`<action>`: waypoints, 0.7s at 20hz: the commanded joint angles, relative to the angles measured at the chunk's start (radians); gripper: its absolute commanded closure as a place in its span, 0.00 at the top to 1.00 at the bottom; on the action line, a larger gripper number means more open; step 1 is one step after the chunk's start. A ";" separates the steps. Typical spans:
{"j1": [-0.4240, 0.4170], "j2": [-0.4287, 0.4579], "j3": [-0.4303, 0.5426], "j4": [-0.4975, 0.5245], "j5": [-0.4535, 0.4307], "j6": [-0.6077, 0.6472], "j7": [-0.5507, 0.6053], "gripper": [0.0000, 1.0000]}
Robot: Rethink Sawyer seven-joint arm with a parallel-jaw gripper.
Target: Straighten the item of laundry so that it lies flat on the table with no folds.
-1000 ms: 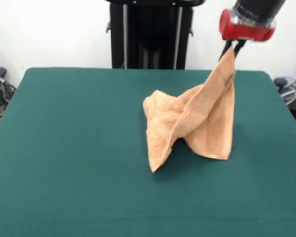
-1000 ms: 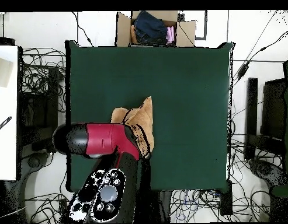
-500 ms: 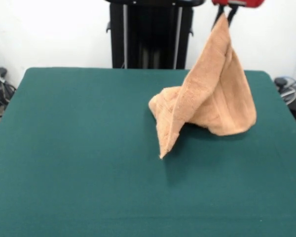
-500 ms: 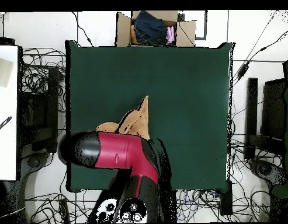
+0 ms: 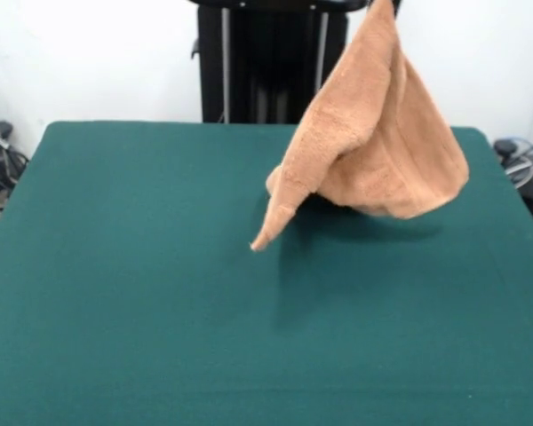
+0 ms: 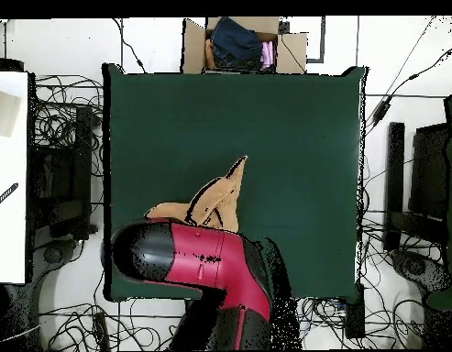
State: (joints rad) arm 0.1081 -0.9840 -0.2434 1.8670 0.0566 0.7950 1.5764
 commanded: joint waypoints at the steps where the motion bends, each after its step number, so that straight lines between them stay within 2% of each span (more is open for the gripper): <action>1: -0.021 -0.042 0.074 0.094 0.028 0.053 0.089 0.00; 9: -0.024 -0.058 0.072 0.078 0.022 0.096 0.088 0.00; 14: -0.068 -0.058 0.090 0.071 0.039 0.146 0.046 0.00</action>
State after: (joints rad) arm 0.0868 -1.0423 -0.2431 1.8693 0.0566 0.8304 1.5764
